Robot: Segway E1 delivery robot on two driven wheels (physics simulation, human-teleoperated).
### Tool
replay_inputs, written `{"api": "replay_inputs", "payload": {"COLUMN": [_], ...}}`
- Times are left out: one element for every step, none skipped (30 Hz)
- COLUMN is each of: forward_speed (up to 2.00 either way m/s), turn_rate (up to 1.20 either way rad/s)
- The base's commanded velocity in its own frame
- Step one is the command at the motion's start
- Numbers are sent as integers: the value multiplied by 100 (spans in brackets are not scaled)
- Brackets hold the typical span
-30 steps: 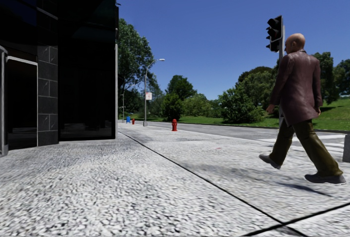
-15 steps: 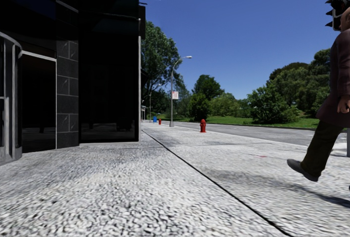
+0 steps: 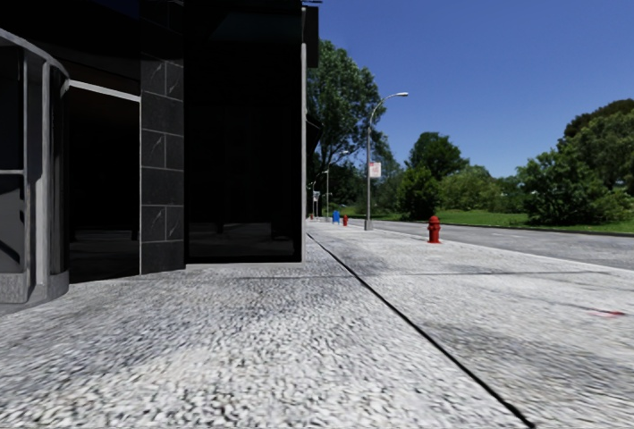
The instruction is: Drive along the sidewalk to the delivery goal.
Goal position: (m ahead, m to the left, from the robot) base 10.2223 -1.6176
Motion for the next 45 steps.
{"api": "replay_inputs", "payload": {"forward_speed": [170,170,170,170,181,200,200,200,200,200,200,200,200,200,200,200,200,200,200,200,200,200,200,200,200,200,200,200,200,200,200,200,200,200,200,200,200,200,200,200,200,200,200,200,200], "turn_rate": [1,0,0,0,0,0,0,0,0,0,0,0,0,0,0,0,0,0,0,0,0,0,0,-31,-31,-60,-75,-88,-95,-95,-93,-7,0,0,0,0,0,0,0,0,0,0,0,0,-44]}}
